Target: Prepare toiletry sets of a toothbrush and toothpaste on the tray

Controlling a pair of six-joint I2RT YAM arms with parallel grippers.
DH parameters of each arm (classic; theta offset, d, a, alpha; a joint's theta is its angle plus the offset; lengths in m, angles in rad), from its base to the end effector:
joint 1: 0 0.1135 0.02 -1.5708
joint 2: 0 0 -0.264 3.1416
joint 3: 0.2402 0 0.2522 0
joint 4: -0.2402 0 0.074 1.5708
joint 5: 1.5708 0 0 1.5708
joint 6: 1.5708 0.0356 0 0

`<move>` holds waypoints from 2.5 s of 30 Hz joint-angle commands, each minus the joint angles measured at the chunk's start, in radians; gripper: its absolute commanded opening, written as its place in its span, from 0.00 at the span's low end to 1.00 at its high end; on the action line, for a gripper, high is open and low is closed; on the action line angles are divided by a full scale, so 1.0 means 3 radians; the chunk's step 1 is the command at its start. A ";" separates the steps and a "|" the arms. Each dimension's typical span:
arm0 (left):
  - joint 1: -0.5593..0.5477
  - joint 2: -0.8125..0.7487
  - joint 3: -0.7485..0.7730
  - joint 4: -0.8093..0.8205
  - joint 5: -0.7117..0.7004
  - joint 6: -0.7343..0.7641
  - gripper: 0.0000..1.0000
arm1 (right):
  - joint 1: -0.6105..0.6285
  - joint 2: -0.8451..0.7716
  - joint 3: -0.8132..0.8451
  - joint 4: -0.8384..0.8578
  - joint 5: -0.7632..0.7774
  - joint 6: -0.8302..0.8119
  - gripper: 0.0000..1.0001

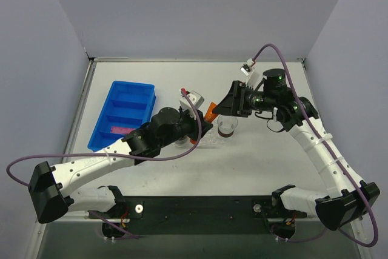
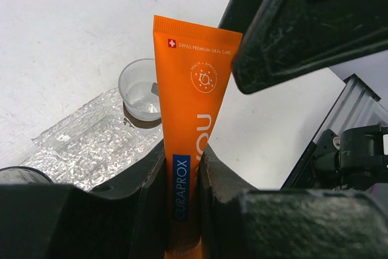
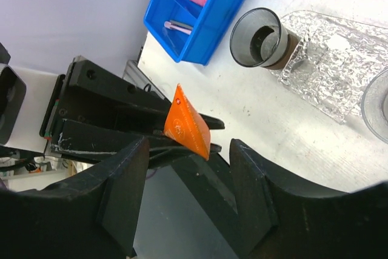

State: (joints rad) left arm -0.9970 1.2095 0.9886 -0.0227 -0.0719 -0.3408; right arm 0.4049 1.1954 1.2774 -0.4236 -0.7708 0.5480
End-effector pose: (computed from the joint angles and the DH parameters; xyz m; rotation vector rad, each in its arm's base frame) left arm 0.1569 -0.2381 0.3389 0.5627 1.8193 -0.8693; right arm 0.2257 0.1237 0.4056 -0.4231 2.0117 1.3522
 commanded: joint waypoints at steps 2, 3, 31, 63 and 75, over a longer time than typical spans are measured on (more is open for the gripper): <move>-0.0021 -0.0268 -0.0145 0.0561 -0.0128 -0.0280 0.12 | -0.0020 -0.0088 -0.0208 0.0655 -0.0008 0.0331 0.45; -0.0016 -0.0278 -0.0166 0.0572 -0.0144 -0.0295 0.12 | -0.0020 -0.0093 -0.0228 0.0691 -0.0028 0.0356 0.44; -0.0021 -0.0360 -0.0273 0.0664 -0.0180 -0.0475 0.12 | 0.0199 0.0045 -0.0316 0.1095 -0.0258 0.0521 0.33; -0.0016 -0.0340 -0.0248 0.0602 -0.0220 -0.0515 0.26 | 0.0240 -0.0073 -0.0484 0.1381 0.0099 0.0643 0.00; 0.0086 -0.0671 -0.0340 0.0193 -0.0757 -0.0704 0.84 | 0.0256 -0.0262 -0.0464 0.1101 0.0753 -0.0174 0.00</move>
State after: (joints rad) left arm -0.9943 1.0832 0.8883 0.0505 -0.2329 -0.5247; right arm 0.4732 1.1622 1.1320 -0.0872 -0.6449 0.6353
